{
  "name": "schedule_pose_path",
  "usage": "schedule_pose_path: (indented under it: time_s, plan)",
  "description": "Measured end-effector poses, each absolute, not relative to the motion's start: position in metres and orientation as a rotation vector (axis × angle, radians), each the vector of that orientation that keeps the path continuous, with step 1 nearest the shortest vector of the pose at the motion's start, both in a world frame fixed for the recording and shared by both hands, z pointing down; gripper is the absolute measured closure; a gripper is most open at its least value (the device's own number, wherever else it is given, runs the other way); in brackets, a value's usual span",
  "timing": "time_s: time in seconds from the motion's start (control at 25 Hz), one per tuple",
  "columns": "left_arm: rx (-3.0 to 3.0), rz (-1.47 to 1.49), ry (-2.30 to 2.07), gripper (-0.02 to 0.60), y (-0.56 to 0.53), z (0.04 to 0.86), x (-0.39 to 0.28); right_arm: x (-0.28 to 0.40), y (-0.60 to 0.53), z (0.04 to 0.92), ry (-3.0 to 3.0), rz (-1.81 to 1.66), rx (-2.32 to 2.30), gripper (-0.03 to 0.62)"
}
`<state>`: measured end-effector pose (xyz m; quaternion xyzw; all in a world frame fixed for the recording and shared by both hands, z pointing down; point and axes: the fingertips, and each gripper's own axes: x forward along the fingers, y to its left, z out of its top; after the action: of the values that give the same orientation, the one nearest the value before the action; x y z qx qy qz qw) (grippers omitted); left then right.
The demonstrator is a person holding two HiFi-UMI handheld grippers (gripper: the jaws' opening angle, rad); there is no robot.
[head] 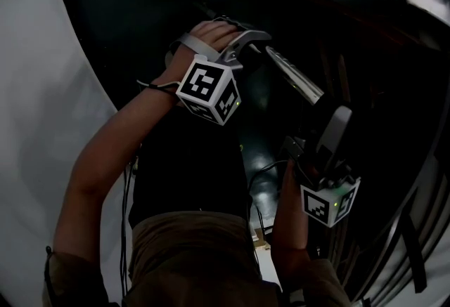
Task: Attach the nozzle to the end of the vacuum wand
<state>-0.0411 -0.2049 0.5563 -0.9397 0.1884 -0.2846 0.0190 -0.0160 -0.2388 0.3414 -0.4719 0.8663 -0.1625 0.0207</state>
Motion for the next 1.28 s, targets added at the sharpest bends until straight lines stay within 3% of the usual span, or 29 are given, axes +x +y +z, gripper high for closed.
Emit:
schedule_pose_path:
  time_s: [0.24, 0.76, 1.0, 1.28]
  plan:
    - [-2.922, -0.901, 0.585, 0.433, -0.204, 0.560, -0.038, -0.023, -0.233, 0.345, 2.841, -0.228, -1.541, 0.441]
    - [-2.921, -0.974, 0.580, 0.433, -0.208, 0.569, -0.027, -0.008, -0.238, 0.354, 2.743, -0.063, -1.689, 0.441]
    - [-2.910, -1.002, 0.569, 0.433, -0.203, 0.574, -0.023, 0.005, -0.235, 0.364, 2.662, -0.247, -1.685, 0.442]
    - [-2.915, -1.041, 0.575, 0.433, -0.208, 0.577, -0.021, 0.004, -0.244, 0.367, 2.674, -0.227, -1.655, 0.444]
